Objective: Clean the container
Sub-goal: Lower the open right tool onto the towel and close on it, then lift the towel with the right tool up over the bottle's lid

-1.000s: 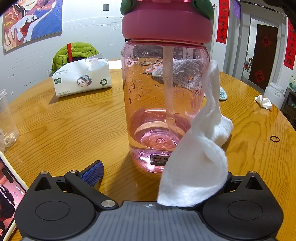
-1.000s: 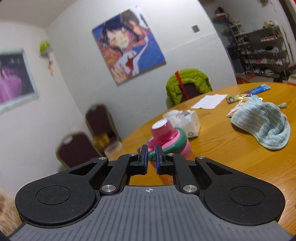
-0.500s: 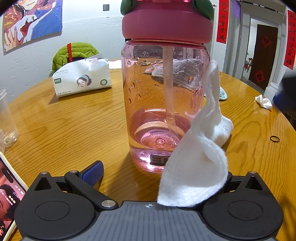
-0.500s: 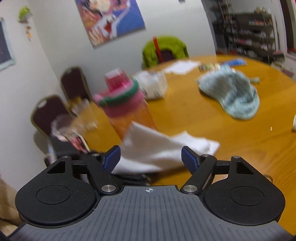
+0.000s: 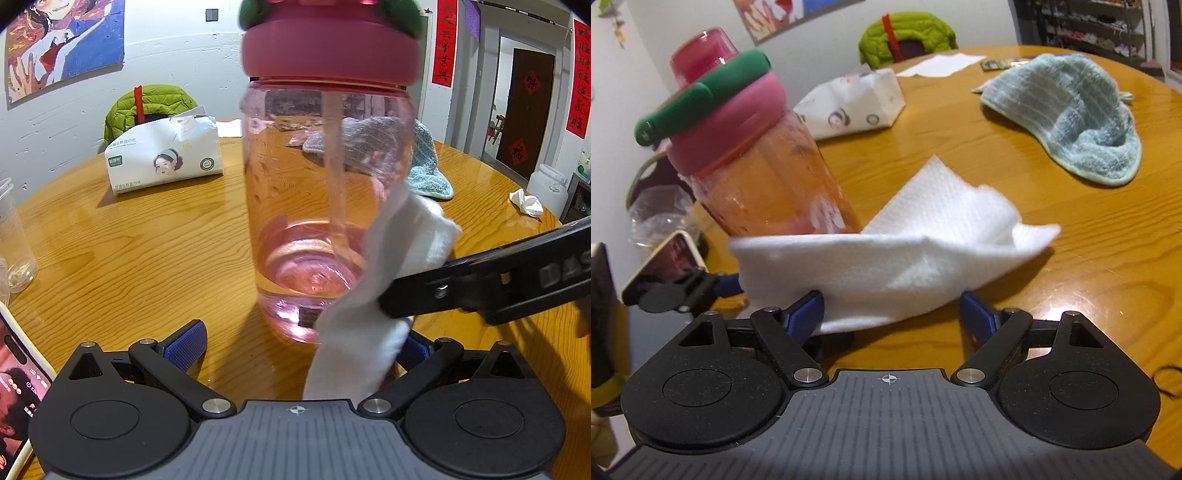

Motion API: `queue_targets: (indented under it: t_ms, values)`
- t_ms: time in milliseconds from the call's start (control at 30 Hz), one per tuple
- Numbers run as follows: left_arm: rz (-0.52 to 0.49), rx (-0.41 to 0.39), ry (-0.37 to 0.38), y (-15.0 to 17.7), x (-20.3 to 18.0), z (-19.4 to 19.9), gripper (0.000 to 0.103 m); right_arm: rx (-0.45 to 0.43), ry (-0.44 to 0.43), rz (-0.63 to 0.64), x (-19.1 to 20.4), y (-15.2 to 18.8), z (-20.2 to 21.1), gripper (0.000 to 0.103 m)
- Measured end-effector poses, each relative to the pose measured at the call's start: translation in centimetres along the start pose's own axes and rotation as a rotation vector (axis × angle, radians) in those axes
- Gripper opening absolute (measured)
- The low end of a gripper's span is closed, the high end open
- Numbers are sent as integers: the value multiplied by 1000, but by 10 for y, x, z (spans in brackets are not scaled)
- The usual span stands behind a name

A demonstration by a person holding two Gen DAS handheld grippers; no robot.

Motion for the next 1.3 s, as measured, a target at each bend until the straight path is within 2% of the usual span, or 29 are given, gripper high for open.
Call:
queue_targets:
  t_ms: [133, 200, 267, 367, 467, 700, 767, 833, 900, 933, 967, 1000, 1067, 1100, 1233, 1300]
  values:
    - [0, 0, 0, 0, 0, 0, 103, -44, 72, 36, -1, 0, 0, 81]
    - [0, 0, 0, 0, 0, 0, 103, -73, 62, 43, -1, 0, 10, 84]
    - [0, 0, 0, 0, 0, 0, 103, -98, 34, 53, -1, 0, 19, 92]
    - [0, 0, 0, 0, 0, 0, 103, -141, 47, 87, -1, -3, 23, 93]
    - [0, 0, 0, 0, 0, 0, 103, -138, 23, 138, 2, -6, 16, 94]
    - [-1, 0, 0, 0, -1, 1, 103, -110, 46, 353, 11, -6, -4, 90]
    - [-1, 0, 0, 1, -1, 1, 103, -83, 30, 356, 9, -8, -9, 84]
    - [0, 0, 0, 1, -1, 1, 103, -73, 45, 372, 7, -7, -13, 70]
    - [-1, 0, 0, 1, -2, 2, 103, -71, 55, 387, 7, -6, -16, 66]
    - [-1, 0, 0, 1, -2, 2, 103, -73, 49, 386, 7, -6, -16, 60]
    - [-1, 0, 0, 1, -2, 1, 103, -77, 48, 388, 8, -5, -15, 49]
    - [-1, 0, 0, 1, -2, 1, 103, -82, 50, 390, 9, -4, -14, 43]
    - [-1, 0, 0, 1, -2, 1, 103, -92, 56, 390, 12, -2, -12, 14]
    - [-1, 0, 0, 1, -2, 1, 103, -97, 73, 390, 12, -1, -12, 8]
    - [-1, 0, 0, 1, -2, 2, 103, -134, 153, 349, 6, 2, -2, 3]
    - [-1, 0, 0, 1, -2, 2, 103, -187, 142, 304, 3, 1, 16, 3]
Point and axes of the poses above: each gripper's, at about its wrist camera, not at the fingertips, and z roughly against the way its jaws point, x to its left, y to its underside, the point moved 3 cm from there along -z, roughly the way its jaws point, and after that the axes turned 7 degrees about y, right-handed, at the moved point
